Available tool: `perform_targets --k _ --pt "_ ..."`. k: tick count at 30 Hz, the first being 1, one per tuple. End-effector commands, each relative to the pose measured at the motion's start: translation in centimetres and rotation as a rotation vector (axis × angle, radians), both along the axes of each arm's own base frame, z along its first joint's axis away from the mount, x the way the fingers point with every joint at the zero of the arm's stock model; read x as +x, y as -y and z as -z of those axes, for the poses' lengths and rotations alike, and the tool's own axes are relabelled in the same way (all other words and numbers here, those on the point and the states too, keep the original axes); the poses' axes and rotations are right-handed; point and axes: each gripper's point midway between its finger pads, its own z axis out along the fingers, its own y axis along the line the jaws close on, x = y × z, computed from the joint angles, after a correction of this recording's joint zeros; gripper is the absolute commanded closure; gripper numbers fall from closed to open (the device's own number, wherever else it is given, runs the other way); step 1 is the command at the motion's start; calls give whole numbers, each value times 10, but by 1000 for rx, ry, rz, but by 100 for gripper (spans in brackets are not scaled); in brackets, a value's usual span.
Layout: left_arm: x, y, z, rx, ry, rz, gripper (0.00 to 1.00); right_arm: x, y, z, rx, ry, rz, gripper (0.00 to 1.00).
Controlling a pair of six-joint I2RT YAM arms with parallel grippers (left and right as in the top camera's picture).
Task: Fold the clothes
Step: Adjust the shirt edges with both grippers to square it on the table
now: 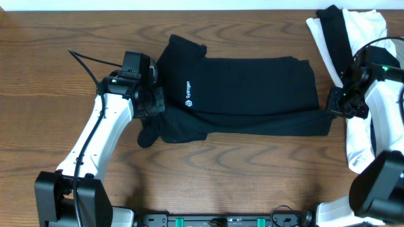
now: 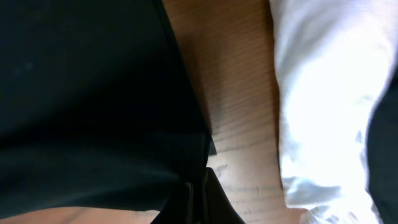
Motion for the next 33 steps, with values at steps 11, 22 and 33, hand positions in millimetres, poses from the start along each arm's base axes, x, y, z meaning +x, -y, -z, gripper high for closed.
perform_targets --k 11,22,33 --pt "24 -13 1 57 79 -62 94 27 7 41 0 0 0 99" --pt "18 -13 31 72 -17 -58 38 33 1 41 31 26 -6 76" --pt "9 -28 10 140 13 -74 28 34 -34 41 121 19 -109 79"
